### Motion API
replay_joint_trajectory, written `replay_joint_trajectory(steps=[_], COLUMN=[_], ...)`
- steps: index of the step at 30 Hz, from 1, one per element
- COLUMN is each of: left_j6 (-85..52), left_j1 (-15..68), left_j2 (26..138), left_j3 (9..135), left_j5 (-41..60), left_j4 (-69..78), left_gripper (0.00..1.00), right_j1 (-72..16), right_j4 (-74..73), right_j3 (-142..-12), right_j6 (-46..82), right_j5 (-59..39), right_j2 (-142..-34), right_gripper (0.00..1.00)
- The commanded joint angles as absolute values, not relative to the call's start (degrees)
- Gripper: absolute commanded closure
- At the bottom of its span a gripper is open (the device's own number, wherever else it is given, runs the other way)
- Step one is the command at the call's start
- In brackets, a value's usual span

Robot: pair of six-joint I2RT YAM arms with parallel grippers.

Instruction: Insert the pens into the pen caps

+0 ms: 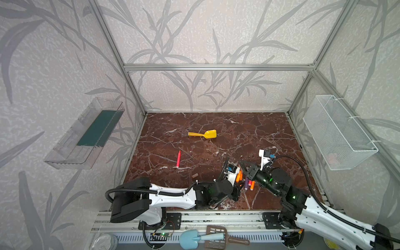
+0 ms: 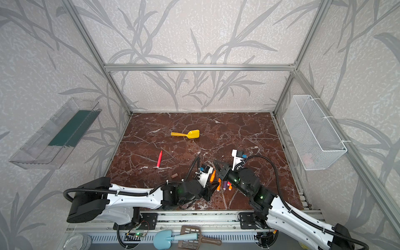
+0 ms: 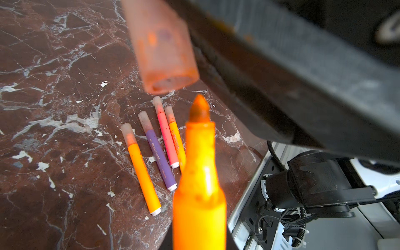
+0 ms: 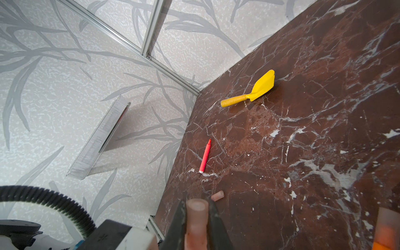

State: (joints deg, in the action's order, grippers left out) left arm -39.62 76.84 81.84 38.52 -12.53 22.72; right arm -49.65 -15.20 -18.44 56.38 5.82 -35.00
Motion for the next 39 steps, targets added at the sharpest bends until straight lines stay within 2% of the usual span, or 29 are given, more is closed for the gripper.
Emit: replay_joint_trajectory(steps=[1,25,39], left_j6=[-39.29,-39.55,-43.11], left_j1=[76.64,74.71,70.32], left_j2=[81.74,83.10,80.56], left_j3=[39.89,40.30,37.88], left_j5=[-14.41,-11.69,-1.29], left_j4=[22.47,25.15,34.26], left_gripper=[1.00,1.00,1.00], right_j1=[-49.57,-51.89,-53.87], right_j4=[-16.96,-22.16,-29.67], right_j3=[-17.37,-13.71,-9.93], right_j6=[57.06,55.97,52.86], right_j5=[4.84,2.99,2.89], right_j2=[-33.68,-32.84,-32.84], right_gripper=[0.94,0.95,0.94])
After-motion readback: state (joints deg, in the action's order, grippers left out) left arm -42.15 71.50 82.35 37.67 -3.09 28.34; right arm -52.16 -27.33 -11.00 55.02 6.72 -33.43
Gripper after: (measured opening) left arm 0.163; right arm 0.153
